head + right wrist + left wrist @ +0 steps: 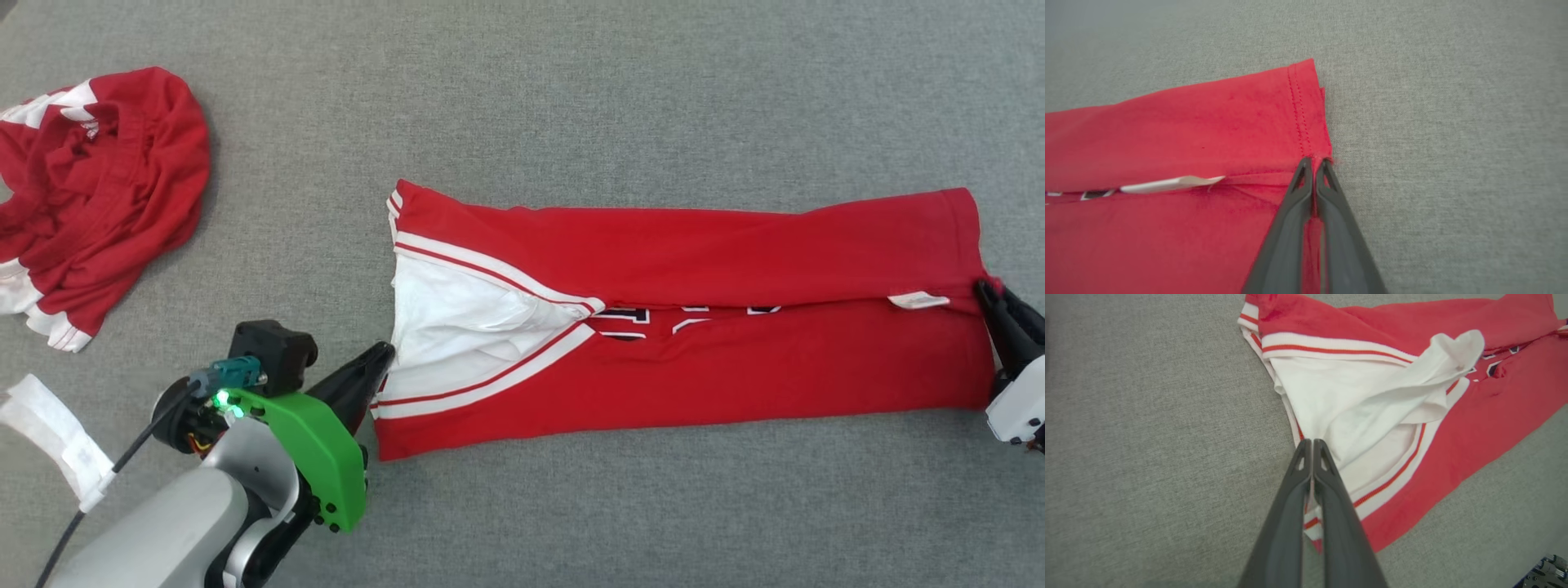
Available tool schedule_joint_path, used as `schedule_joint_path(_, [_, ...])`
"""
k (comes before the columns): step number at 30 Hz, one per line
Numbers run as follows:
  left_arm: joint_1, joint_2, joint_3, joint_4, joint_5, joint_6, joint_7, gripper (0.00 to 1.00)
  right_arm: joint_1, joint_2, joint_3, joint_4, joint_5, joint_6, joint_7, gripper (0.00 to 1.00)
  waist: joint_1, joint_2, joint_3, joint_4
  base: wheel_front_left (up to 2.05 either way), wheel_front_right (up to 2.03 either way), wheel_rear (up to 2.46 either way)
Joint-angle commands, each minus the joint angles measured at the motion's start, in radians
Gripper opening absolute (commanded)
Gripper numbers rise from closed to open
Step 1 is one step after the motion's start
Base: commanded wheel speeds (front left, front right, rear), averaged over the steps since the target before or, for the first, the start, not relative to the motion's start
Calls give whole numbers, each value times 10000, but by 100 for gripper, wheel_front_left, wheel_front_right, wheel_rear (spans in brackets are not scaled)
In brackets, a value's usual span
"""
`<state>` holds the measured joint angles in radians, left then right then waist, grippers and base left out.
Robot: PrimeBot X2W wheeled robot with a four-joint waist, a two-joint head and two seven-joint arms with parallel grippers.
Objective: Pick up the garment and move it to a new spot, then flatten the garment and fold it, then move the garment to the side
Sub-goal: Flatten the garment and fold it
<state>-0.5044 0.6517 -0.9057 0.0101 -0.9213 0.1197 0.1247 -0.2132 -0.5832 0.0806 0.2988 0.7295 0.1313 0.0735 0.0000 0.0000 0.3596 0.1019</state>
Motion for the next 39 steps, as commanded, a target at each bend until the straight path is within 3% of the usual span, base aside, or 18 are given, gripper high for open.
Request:
schedule_joint_path(1, [214, -123, -9, 112, 90, 89, -135, 100, 94, -10, -57, 71, -47, -10, -150, 100, 0, 0, -149, -81, 0, 0, 0])
schedule_joint_path(7, [678, -373, -168, 593, 411, 501, -721, 100, 357, 90, 38, 338, -211, -9, -485, 100, 0, 0, -635, -232, 0, 0, 0])
schedule_joint_path(12, [1394, -688, -62, 1044, 777, 1127, -1984, 100, 746, 278, 145, 598, -162, -9, -1109, 100, 0, 0, -1260, -316, 0, 0, 0])
schedule_joint_path(16, [2178, -1232, 371, 1230, 572, 1506, -3348, 100, 1191, 639, 191, 936, -194, -9, -1905, 100, 0, 0, -1896, -331, 0, 0, 0])
schedule_joint_path(19, [2684, -1641, 777, 1281, 716, 1764, -3791, 100, 1490, 1046, 152, 1235, -211, -9, -2498, 100, 0, 0, -2397, -286, 0, 0, 0])
schedule_joint_path(25, [3761, -2510, 2419, 661, 2352, 2306, -3893, 100, 1738, 1648, 199, 1685, -528, -9, -3131, 100, 0, 0, -2983, -230, 0, 0, 0])
schedule_joint_path(32, [5228, -3535, 3938, -74, 4906, 2043, -3887, 100, 1746, 2208, -62, 2148, -1021, -9, -3341, 100, 0, 0, -3417, -144, 0, 0, 0])
schedule_joint_path(39, [6102, -4492, 4519, 50, 6110, 1345, -3889, 100, 1386, 2478, -382, 3100, -1067, -9, -3378, 100, 0, 0, -3510, 189, 0, 0, 0])
